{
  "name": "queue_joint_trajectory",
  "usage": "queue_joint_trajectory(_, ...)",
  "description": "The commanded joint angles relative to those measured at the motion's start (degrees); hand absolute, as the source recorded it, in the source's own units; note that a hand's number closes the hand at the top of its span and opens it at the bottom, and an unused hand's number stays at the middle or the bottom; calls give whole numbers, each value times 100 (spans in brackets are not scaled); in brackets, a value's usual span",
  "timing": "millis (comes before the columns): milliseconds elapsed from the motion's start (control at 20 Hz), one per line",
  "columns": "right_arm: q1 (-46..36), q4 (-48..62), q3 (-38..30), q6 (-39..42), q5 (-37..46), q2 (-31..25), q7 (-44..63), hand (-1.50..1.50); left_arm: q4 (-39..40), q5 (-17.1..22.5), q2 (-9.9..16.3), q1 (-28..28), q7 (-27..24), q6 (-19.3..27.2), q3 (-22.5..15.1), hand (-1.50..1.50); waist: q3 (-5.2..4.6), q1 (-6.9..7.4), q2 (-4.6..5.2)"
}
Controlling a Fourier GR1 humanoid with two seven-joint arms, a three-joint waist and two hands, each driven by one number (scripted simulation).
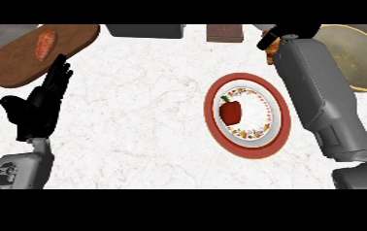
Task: Pick the croissant from the plate and place it in the bowl
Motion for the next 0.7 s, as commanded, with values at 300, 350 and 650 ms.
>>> queue_joint_trajectory(300,-680,-243,-95,-706,418,-394,770,150,223,112,41,252,-272,-189,208,0,-3,-181,-49)
queue_joint_trajectory(350,-731,-63,-281,-814,280,-626,520,150,12,51,133,111,30,-144,205,0,1,-155,-40)
queue_joint_trajectory(650,-321,45,-698,-1291,-237,-1035,-370,150,-83,-40,88,-63,199,-64,190,0,4,-168,-37)
